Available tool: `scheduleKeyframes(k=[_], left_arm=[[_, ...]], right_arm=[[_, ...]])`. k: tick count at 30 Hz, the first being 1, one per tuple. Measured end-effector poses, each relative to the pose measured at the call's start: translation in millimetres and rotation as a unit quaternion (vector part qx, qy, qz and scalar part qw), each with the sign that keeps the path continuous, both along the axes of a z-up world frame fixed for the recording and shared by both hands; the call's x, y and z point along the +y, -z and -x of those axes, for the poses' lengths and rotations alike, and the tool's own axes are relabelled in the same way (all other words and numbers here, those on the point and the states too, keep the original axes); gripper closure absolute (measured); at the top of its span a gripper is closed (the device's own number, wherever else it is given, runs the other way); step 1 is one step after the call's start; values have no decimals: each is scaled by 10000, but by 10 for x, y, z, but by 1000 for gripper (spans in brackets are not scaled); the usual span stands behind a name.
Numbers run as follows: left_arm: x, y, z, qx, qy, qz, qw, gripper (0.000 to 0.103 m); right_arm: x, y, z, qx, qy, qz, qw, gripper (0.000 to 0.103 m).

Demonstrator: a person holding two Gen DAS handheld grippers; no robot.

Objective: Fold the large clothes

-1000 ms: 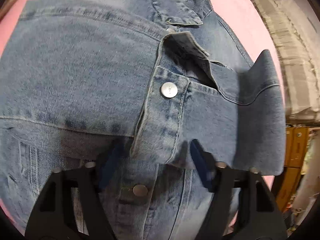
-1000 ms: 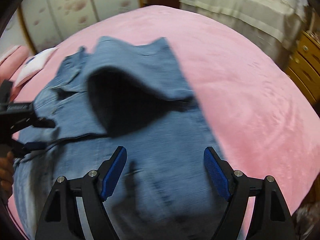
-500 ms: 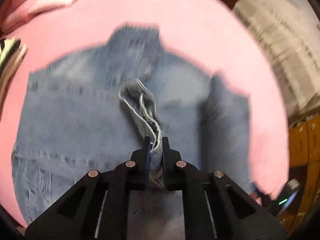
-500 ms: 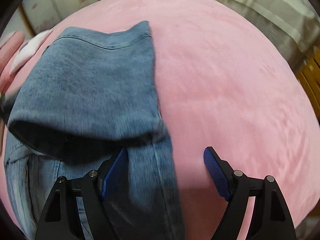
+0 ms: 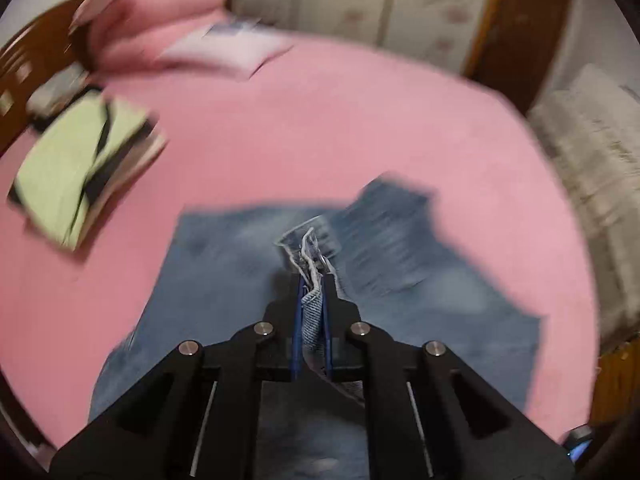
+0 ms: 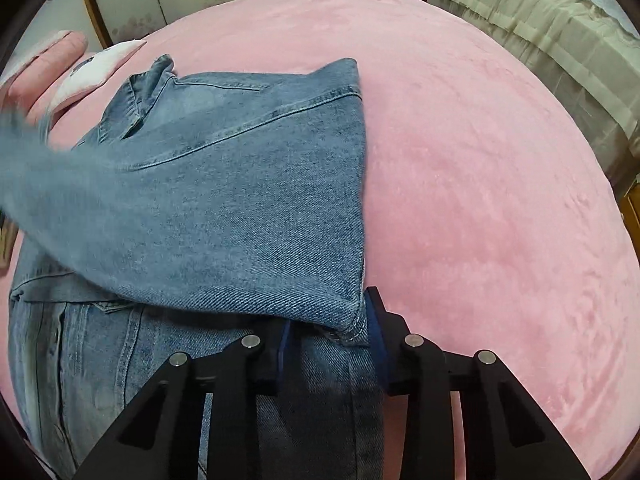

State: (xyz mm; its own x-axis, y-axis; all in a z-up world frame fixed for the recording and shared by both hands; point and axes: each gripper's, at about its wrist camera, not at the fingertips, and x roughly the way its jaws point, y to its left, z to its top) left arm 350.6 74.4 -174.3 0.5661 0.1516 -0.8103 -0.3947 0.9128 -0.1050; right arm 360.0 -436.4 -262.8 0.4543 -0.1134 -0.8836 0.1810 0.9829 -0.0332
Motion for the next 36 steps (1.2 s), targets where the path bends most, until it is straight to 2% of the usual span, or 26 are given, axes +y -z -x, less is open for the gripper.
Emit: scheduleKeyframes(k=[2, 4, 5, 6, 8, 10, 12, 14, 16, 19, 20, 21, 23, 24, 26, 27, 28, 30, 31, 32, 33, 35, 36], left_arm=[[169, 541, 131, 620, -273, -81, 9977, 97], [249, 943, 278, 1057, -375, -111, 9936, 97], [270, 1115, 334, 1184, -342, -85, 9923, 97], [274, 1211, 412, 1134, -282, -148, 9930, 95], [208, 1173, 435, 1015, -209, -531, 9932, 91], [181, 1126, 386, 1206, -422, -1058, 9861, 91], [256, 1013, 299, 1223, -609, -1158, 9838, 90], [311, 849, 296, 1037, -757, -1053, 9861, 89], [322, 671, 322, 868, -848, -849, 9890, 85], [250, 462, 370, 680, -421, -86, 9968, 73], [132, 475, 339, 695, -93, 319, 9970, 72], [30, 498, 337, 786, 113, 593, 9951, 72], [-241, 652, 256, 1177, 533, 1218, 9841, 72], [-349, 710, 225, 1277, 667, 1362, 9802, 72], [-592, 865, 165, 1526, 907, 1472, 9730, 76], [-695, 967, 131, 1693, 970, 1481, 9695, 89], [-757, 1054, 123, 1846, 999, 1499, 9662, 96], [-782, 1254, 114, 2166, 896, 1566, 9595, 96], [-745, 1316, 119, 2226, 800, 1609, 9582, 101], [-675, 1357, 135, 2207, 698, 1680, 9582, 102], [-567, 1365, 157, 2126, 563, 1753, 9596, 102], [-343, 1326, 208, 2048, 188, 1422, 9682, 102], [-204, 1301, 237, 2013, -12, 1174, 9725, 102]], right_arm=[[3, -23, 18, 35, 37, -64, 10000, 71], [-20, -8, 16, 120, -4, -57, 9999, 71], [83, -67, 15, 164, -46, -37, 9998, 71], [56, -72, 42, 241, -95, -8, 9997, 70], [84, -96, -43, 343, -154, 18, 9993, 70], [74, -75, -116, 508, -144, -22, 9986, 70], [11, -108, -86, 719, -21, -137, 9973, 70], [-11, -182, -73, 674, 241, -169, 9973, 70], [1, -372, 32, 291, 630, -119, 9975, 70], [197, -604, 124, -434, 526, -522, 9963, 74], [286, -622, 105, -557, 303, -848, 9944, 80], [425, -588, 32, -534, -30, -1336, 9896, 87], [646, -465, -121, -304, -345, -1955, 9796, 94], [742, -401, -186, -196, -415, -2190, 9746, 96], [955, -229, -325, 128, -597, -2745, 9597, 101], [1032, -150, -367, 302, -637, -2853, 9559, 101], [1090, -76, -402, 480, -680, -2889, 9537, 102], [1105, 54, -417, 798, -684, -2778, 9549, 102], [1081, 90, -417, 848, -651, -2770, 9549, 102], [993, 108, -388, 669, -584, -3007, 9496, 102], [853, 118, -342, 653, -435, -2993, 9509, 102], [536, 121, -240, 608, -188, -2907, 9547, 102], [351, 101, -177, 518, 26, -2701, 9614, 102]])
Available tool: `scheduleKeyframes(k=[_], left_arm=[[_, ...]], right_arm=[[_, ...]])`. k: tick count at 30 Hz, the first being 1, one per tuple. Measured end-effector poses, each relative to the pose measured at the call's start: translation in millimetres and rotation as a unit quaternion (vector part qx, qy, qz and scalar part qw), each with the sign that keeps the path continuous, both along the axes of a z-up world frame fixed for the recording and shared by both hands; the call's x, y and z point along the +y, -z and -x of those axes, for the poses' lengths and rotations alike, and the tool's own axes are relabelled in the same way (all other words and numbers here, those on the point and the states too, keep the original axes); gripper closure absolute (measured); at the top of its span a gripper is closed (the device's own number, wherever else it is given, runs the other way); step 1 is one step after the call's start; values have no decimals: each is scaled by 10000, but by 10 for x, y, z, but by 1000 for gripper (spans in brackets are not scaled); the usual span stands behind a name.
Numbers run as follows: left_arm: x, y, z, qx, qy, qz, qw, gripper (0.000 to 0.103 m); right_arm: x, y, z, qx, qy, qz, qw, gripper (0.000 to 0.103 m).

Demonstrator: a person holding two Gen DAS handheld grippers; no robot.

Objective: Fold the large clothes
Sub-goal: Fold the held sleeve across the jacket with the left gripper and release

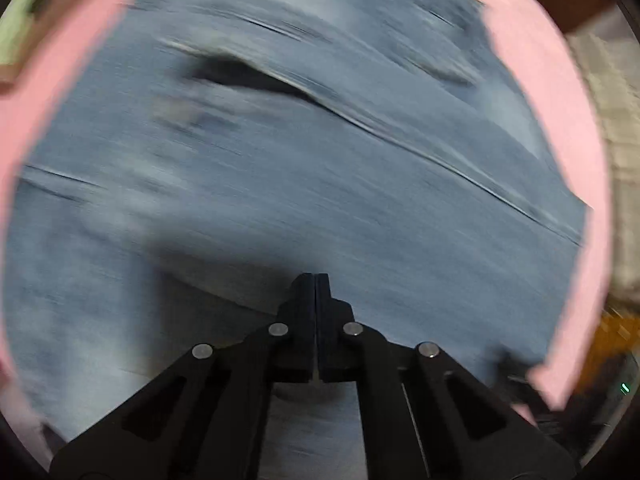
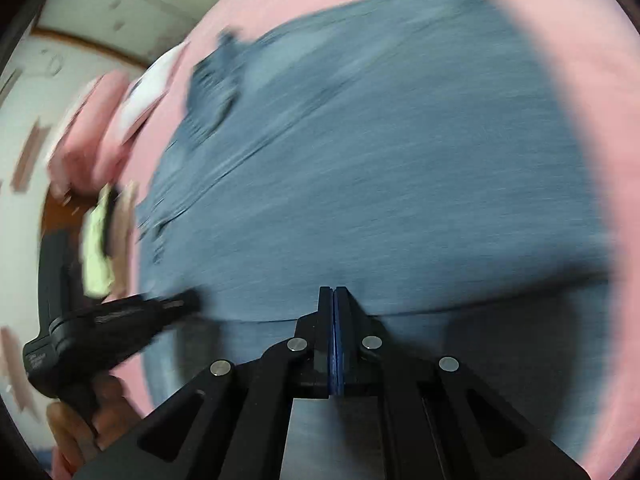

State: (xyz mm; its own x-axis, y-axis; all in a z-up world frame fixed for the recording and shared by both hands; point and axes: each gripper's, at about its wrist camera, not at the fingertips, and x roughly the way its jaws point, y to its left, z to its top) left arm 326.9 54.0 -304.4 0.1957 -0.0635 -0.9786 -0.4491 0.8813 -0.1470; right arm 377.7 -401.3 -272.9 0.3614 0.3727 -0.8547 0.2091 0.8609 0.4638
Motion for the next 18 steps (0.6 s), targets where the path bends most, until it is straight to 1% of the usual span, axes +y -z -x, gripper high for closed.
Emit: scheduleKeyframes(k=[1, 2, 3, 4, 5, 6, 7, 8, 9, 10, 11, 12, 13, 14, 15, 16, 17, 18], left_arm=[[120, -14, 29, -44, -150, -117, 9998, 102], [245, -22, 62, -33, -359, -306, 9989, 102], [364, -23, 91, -7, -568, -465, 9973, 102], [459, -4, 109, -78, -707, -217, 9972, 102], [504, 16, 118, -76, -813, -70, 9966, 102], [511, 25, 123, -66, -908, -29, 9958, 102], [468, 17, 108, -23, -901, -175, 9958, 102], [388, 4, 78, 72, -798, -433, 9958, 102], [268, -30, 64, 162, -695, -634, 9954, 102], [160, -46, 40, 231, -590, -751, 9952, 102], [49, -63, 20, 222, -489, -687, 9962, 102], [-90, -88, 3, 80, -367, -334, 9987, 102], [-199, -94, -14, -46, -260, 58, 9996, 102], [-274, -87, -30, -117, -175, 354, 9992, 102], [-398, -68, -66, -219, -49, 778, 9967, 102], [-504, -51, -107, -294, 43, 1020, 9943, 102], [-599, -39, -159, -356, 152, 1119, 9930, 102], [-706, -36, -241, -473, 318, 1129, 9920, 102]], right_arm=[[-212, -33, 77, -18, 291, 355, 9989, 102], [-367, -61, 136, -34, 474, 559, 9973, 102], [-544, -112, 201, -86, 705, 1032, 9921, 103], [-674, -175, 254, -184, 814, 1112, 9903, 103], [-719, -215, 278, -254, 802, 1191, 9893, 103], [-706, -267, 271, -311, 705, 1441, 9866, 103], [-639, -322, 245, -347, 613, 1940, 9785, 103], [-560, -365, 211, -404, 540, 2301, 9708, 103], [-510, -392, 166, -459, 520, 2522, 9652, 103], [-466, -420, 124, -584, 477, 2473, 9660, 103], [-473, -428, 87, -674, 413, 2236, 9715, 103], [-410, -422, 26, -778, 293, 1810, 9800, 103], [-345, -422, -24, -825, 190, 1556, 9842, 103], [-222, -367, -118, -772, -108, 1171, 9901, 103], [-92, -279, -218, -585, -456, 859, 9935, 103], [36, -192, -299, -460, -708, 629, 9944, 103], [129, -127, -355, -432, -831, 451, 9946, 103], [196, -84, -426, -448, -889, 318, 9945, 103]])
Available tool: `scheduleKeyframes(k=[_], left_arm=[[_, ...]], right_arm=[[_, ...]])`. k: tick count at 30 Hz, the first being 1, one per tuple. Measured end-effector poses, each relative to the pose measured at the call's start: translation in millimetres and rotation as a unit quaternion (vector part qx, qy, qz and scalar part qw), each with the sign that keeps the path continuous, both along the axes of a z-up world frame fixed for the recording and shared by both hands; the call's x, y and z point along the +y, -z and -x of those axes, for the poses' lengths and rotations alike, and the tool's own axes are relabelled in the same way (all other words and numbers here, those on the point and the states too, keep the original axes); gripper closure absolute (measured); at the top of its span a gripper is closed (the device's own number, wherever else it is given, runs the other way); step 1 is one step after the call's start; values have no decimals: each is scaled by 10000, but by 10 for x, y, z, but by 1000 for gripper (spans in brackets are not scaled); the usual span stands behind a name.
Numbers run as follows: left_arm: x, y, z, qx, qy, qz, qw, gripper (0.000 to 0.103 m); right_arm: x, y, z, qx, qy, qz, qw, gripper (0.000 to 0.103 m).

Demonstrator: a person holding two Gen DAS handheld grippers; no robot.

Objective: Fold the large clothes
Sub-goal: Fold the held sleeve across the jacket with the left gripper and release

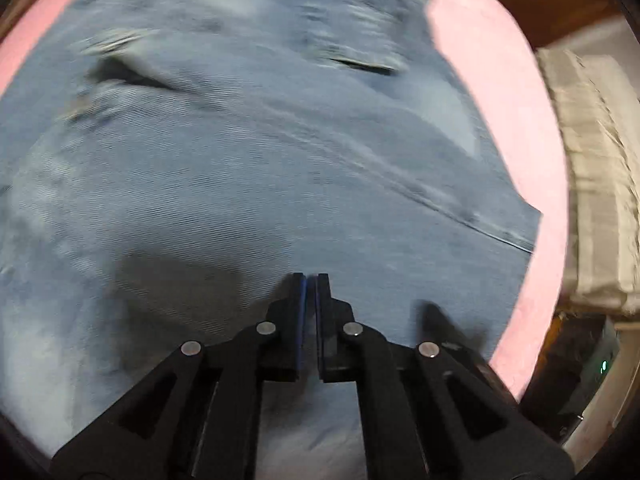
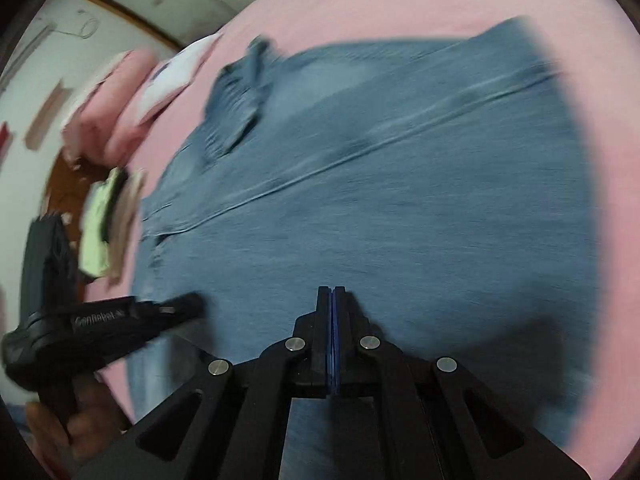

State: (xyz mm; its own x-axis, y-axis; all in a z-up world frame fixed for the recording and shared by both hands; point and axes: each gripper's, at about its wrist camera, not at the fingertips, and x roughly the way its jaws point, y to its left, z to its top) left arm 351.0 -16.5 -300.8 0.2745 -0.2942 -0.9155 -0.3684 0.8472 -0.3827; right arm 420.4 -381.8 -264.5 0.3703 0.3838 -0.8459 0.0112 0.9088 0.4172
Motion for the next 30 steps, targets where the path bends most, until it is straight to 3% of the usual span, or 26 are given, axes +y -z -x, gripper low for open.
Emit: scheduleKeyframes(k=[4, 9, 11, 12, 16, 19, 21, 25, 30], left_arm=[[-54, 50, -355, -331, 128, -93, 9993, 102], [282, 103, -867, -593, -286, -157, 9977, 102], [460, 67, -927, -652, -553, -482, 9952, 102], [588, 36, -927, -602, -805, -854, 9913, 102], [1267, -36, -850, -295, -1536, -1878, 9697, 102], [1659, 40, -783, -436, -1625, -1065, 9800, 103], [1655, 49, -804, -477, -1444, -1144, 9817, 103], [1400, 129, -826, -458, -1091, -1692, 9785, 102], [1383, 150, -773, -484, -1233, -1532, 9793, 102]], right_arm=[[146, 131, -477, 121, -276, -676, 9973, 103], [135, 149, -1069, -184, -368, -430, 9982, 103], [2, 128, -1288, -226, -259, -413, 9986, 103], [-116, 80, -1341, -301, -178, -366, 9987, 103], [-817, -51, -1490, -601, 594, 383, 9957, 103], [-1309, -137, -1479, -730, 1068, 313, 9911, 103], [-1456, -205, -1444, -859, 1358, 914, 9828, 103], [-1551, -194, -1471, -797, 1535, 767, 9819, 103], [-1380, -288, -1298, -598, 1805, 1074, 9759, 103]])
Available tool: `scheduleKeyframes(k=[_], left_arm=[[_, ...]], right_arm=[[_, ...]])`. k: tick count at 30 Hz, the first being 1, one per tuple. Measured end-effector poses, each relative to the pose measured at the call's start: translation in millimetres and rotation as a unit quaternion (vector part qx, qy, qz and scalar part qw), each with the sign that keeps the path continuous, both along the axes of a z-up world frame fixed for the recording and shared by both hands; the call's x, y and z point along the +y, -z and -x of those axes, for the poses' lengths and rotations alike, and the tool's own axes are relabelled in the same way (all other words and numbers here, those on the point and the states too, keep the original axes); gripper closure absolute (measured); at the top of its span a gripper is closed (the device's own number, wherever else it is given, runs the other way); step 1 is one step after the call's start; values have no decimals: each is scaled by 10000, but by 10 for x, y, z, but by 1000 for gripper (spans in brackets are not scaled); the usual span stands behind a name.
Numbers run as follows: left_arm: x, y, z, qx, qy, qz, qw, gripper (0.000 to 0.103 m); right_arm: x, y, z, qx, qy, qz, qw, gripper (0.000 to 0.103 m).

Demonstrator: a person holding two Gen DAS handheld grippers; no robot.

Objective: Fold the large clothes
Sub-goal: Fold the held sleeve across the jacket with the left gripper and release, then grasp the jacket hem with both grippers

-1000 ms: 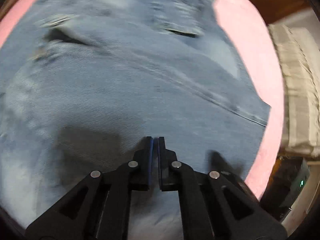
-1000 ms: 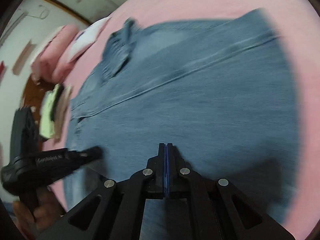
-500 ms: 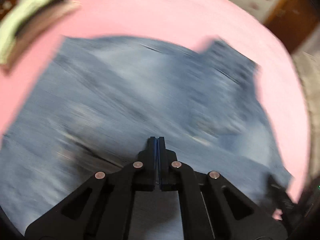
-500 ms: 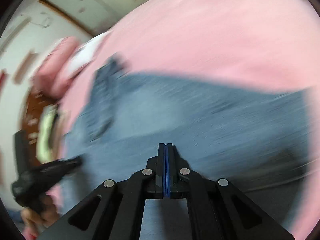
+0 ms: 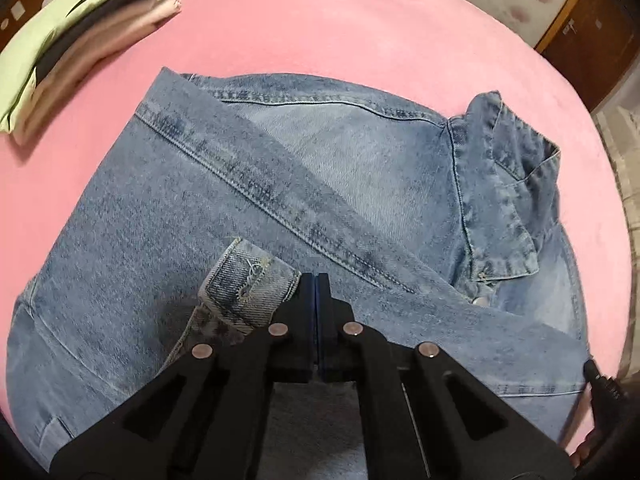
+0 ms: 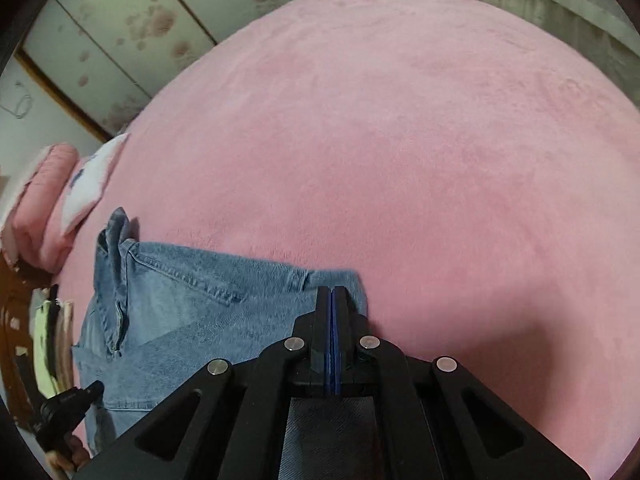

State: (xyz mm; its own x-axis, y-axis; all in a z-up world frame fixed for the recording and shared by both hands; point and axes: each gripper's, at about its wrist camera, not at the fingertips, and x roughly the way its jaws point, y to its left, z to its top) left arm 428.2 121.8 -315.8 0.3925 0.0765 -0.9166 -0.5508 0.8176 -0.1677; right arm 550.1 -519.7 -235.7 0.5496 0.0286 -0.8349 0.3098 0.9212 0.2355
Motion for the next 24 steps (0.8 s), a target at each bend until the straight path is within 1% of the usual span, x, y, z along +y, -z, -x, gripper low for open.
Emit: scheduleKeyframes(k=[1, 3, 5, 6, 7, 8, 10, 11, 12, 13, 14, 15, 17, 19, 21, 22, 24], left_arm=[[9, -5, 61, -42, -2, 71, 10000, 102], [39, -24, 284, -181, 50, 227, 9996, 102], [23, -61, 480, -358, 156, 282, 9988, 102], [1, -83, 596, -454, 236, 336, 9981, 102], [-23, -92, 698, -502, 290, 378, 9976, 102], [-20, -122, 803, -500, 322, 427, 9973, 102], [-31, -139, 1031, -373, 378, 573, 9969, 102], [-23, -129, 1159, -261, 423, 646, 9967, 102], [5, -144, 1262, -177, 451, 691, 9964, 102], [7, -141, 1379, -96, 490, 760, 9959, 102], [-13, -125, 1461, -80, 544, 852, 9948, 102], [-24, -140, 1591, 45, 561, 828, 9950, 102], [-20, -160, 1750, 276, 586, 712, 9954, 102], [-7, -203, 1934, 425, 765, 727, 9935, 102], [-24, -248, 2078, 609, 1065, 580, 9907, 102], [-35, -280, 2144, 675, 1218, 492, 9890, 102], [-13, -356, 2303, 777, 1425, 441, 9858, 102]], right_arm=[[158, 11, 134, 6, -7, 4, 10000, 103], [328, 10, 242, 46, -169, -91, 9998, 103], [307, -58, 555, 53, -224, -209, 9995, 103], [358, -58, 671, 88, -207, -305, 9993, 99], [428, -40, 797, 160, -146, -371, 9991, 99], [522, -9, 883, 189, -85, -388, 9990, 98], [665, -5, 1221, 273, 71, -374, 9989, 95], [727, -2, 1371, 335, 109, -384, 9986, 89], [811, 6, 1533, 406, 124, -437, 9981, 77], [924, 39, 1652, 469, 109, -496, 9976, 68], [1095, 90, 1779, 525, 63, -544, 9971, 53], [1258, 104, 1910, 562, 11, -531, 9970, 42], [1478, 97, 2147, 703, -57, -438, 9965, 32], [1776, 111, 2392, 869, -151, -354, 9955, 30], [2045, 124, 2593, 973, -241, -285, 9946, 24], [2207, 146, 2679, 1016, -277, -259, 9941, 23], [2490, 157, 2837, 1034, -344, -272, 9937, 21]])
